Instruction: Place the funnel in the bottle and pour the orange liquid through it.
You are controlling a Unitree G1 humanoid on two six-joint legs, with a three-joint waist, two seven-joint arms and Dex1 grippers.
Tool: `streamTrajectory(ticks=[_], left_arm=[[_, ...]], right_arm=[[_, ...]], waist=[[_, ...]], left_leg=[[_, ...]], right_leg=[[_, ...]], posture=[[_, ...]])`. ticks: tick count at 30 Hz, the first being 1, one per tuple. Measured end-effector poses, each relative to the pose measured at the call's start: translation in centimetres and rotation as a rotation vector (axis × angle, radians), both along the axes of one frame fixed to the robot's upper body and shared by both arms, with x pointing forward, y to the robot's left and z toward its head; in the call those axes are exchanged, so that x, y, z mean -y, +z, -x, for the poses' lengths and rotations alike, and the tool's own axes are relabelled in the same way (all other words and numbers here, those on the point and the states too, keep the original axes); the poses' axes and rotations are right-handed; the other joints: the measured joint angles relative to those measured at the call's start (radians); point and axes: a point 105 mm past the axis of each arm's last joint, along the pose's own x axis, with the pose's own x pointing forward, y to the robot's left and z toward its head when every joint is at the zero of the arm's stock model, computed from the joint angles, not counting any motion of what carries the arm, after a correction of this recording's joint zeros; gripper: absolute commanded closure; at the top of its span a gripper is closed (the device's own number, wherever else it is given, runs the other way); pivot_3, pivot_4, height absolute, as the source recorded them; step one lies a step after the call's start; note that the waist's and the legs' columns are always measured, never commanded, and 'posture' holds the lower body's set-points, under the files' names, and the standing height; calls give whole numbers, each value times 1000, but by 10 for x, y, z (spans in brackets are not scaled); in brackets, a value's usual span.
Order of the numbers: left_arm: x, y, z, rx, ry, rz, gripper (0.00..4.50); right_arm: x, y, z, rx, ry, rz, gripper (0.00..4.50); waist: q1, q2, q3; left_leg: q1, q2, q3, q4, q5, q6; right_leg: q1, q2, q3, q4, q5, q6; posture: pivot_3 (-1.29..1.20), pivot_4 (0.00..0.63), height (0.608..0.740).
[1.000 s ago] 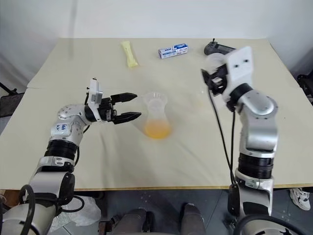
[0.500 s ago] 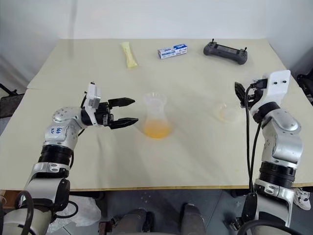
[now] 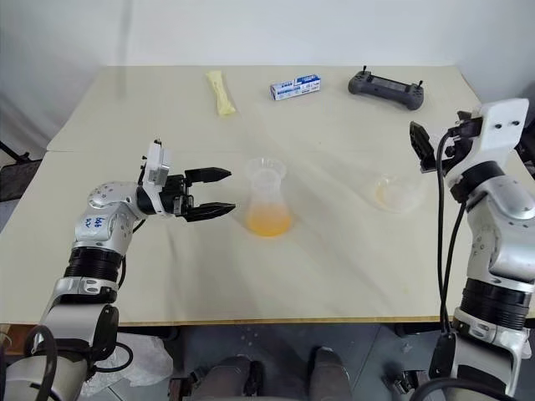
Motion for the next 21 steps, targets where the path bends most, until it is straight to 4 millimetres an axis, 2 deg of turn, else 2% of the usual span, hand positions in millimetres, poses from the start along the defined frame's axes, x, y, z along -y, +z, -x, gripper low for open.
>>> streamTrajectory(ticks=[6,8,9,11,13,16,21], left_arm=[[-6,-2,7,-8,-43,-9,0],[-16,-8,13,-27,-48,-22,0],[-24,-13,17,-42,-48,-32,0],[-36,-19,22,-65,-43,-39,0],[-38,-19,25,-61,-57,-42,0],[-43,-22,28,-61,-56,-43,0],[-52,-24,31,-54,-25,-16,0]], right_arm=[[-30,25,29,27,190,93,42],[-44,9,47,-46,304,199,42],[-53,-8,61,-112,394,243,42],[-68,-39,80,-233,556,226,42],[-76,-55,100,-297,677,191,42],[-77,-74,118,-359,743,197,42],[-70,-103,130,-439,773,200,42]], waist=[[0,0,0],[3,0,0],[5,0,0],[5,-2,0],[13,-2,1],[25,-2,0],[28,-2,1]], left_leg=[[0,0,0,0,0,0],[0,0,-1,-1,0,0],[0,0,-1,-2,0,0],[0,-1,0,-2,0,1],[0,-2,0,-1,1,3],[2,-1,0,0,1,3],[2,-2,-1,0,1,3]], right_leg=[[0,0,0,0,0,0],[0,0,-1,-1,0,0],[1,0,-2,-2,0,0],[2,-1,-2,-3,0,0],[3,-2,-2,-3,1,1],[8,-2,-2,-9,1,2],[9,-2,-2,-10,1,3]], posture=[[0,150,740],[0,150,740],[0,150,740],[0,150,740],[0,150,740],[0,150,740],[0,150,740]])
